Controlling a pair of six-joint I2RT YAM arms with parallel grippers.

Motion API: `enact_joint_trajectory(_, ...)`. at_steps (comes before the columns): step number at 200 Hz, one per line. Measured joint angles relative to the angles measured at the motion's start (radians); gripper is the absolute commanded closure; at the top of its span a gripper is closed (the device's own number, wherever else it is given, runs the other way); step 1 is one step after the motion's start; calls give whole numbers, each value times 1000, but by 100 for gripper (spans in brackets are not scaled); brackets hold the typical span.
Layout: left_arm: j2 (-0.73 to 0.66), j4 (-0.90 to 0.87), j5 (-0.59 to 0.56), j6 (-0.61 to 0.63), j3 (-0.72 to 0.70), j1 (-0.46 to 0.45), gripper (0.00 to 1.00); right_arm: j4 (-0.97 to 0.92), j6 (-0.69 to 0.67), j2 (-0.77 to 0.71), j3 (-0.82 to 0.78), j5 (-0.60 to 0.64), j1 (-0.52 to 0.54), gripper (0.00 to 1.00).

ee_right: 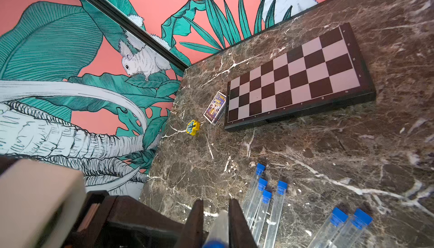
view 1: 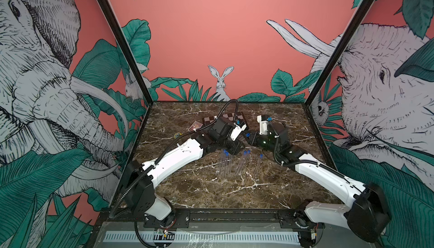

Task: Remove stoppers from test tubes
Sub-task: Pick up the test tube at the center of the board.

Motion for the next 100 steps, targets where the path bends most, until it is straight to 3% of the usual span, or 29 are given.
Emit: enact_joint_trajectory(100, -83, 141, -49, 103, -162, -1, 35, -71, -4, -140, -24, 35, 0, 87)
